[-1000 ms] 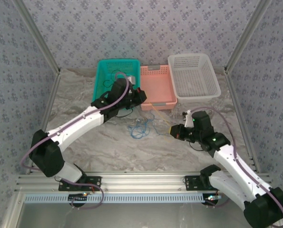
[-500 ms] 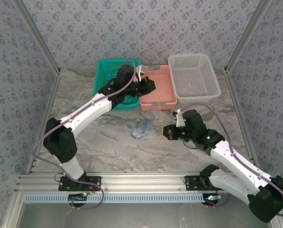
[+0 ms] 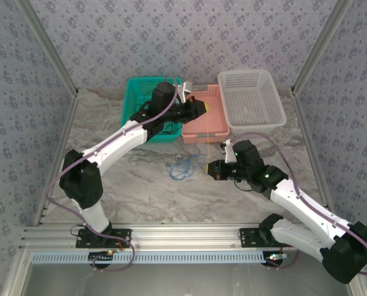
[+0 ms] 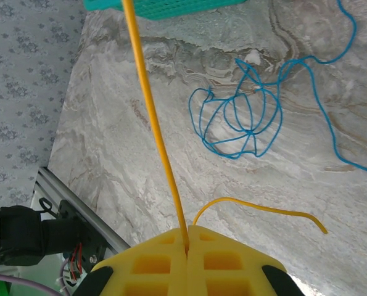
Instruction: Untangle the cables
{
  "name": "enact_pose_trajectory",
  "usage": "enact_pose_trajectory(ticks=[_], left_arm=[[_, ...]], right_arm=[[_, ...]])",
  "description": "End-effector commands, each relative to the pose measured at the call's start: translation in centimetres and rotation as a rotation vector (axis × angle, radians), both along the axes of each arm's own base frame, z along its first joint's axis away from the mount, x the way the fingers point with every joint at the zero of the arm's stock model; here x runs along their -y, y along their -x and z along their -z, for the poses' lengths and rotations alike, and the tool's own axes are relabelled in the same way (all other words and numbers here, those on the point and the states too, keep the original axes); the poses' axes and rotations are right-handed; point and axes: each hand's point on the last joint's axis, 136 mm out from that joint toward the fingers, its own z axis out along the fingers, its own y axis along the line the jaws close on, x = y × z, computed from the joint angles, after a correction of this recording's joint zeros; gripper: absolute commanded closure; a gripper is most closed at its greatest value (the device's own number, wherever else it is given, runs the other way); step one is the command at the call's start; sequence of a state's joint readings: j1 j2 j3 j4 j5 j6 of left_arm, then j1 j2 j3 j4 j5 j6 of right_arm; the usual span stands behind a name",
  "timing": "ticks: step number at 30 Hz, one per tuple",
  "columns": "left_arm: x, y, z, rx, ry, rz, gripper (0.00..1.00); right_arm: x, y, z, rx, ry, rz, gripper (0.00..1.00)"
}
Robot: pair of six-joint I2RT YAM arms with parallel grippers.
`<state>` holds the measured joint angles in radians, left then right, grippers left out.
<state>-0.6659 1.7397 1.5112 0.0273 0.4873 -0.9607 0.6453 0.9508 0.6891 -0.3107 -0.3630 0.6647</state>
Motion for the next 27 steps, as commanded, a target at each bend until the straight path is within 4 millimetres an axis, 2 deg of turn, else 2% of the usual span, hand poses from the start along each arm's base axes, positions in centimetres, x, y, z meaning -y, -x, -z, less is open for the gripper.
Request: enact_pose_trajectory(ticks=[1,4,7,10,14,16,18,20,21,23,27], left_arm=[[0.4,-1.6,-4.3,0.111,0.128,-0.031,1.0],[0.7,-1.7,-3.5,0.092,0.125,-0.028,1.0],[0.0,-1.8,-2.7,0.08,0.097,-0.063,1.0],[-0.8,-1.7,-2.7,0.087,0.076,-0.088,0.88],[-2.1,-1.4,-3.2,0.103,0.052,-0.109,0.83],[-2.6,-1.4,-3.2,0.097,0.032,-0.112,0.72],[-3.4,-1.6,-3.0,0.088,0.0,-0.125,0.43],[-4.7,-1.8,-3.0,0.091,-0.025,-0.165,0.26],[-5.5,-1.8,-3.0,0.096,-0.038,-0.186,0.21],[-7.0,-1.7,-3.3,0.107,-0.067,-0.225,0.18],[-10.8,-0.9,-3.5,0.121,-0.188,-0.336,0.16]], right_arm=[[-0.5,1.6,0.6,-0.069,0.015,-0.032,1.0],[-0.5,1.2,-0.5,-0.056,0.002,-0.014,1.0],[-0.2,0.4,-1.9,-0.052,-0.019,0.01,1.0],[0.0,-0.3,-2.7,-0.067,-0.049,0.032,1.0],[0.1,-1.1,-3.1,-0.087,-0.083,0.052,1.0],[0.3,-1.6,-3.2,-0.094,-0.09,0.067,1.0],[0.5,-2.4,-3.4,-0.104,-0.107,0.091,1.0],[0.5,-3.4,-3.9,-0.114,-0.135,0.108,1.0],[0.6,-3.9,-4.2,-0.119,-0.143,0.121,1.0],[0.8,-5.0,-4.7,-0.121,-0.148,0.146,1.0],[1.5,-7.4,-5.8,-0.124,-0.154,0.198,1.0]])
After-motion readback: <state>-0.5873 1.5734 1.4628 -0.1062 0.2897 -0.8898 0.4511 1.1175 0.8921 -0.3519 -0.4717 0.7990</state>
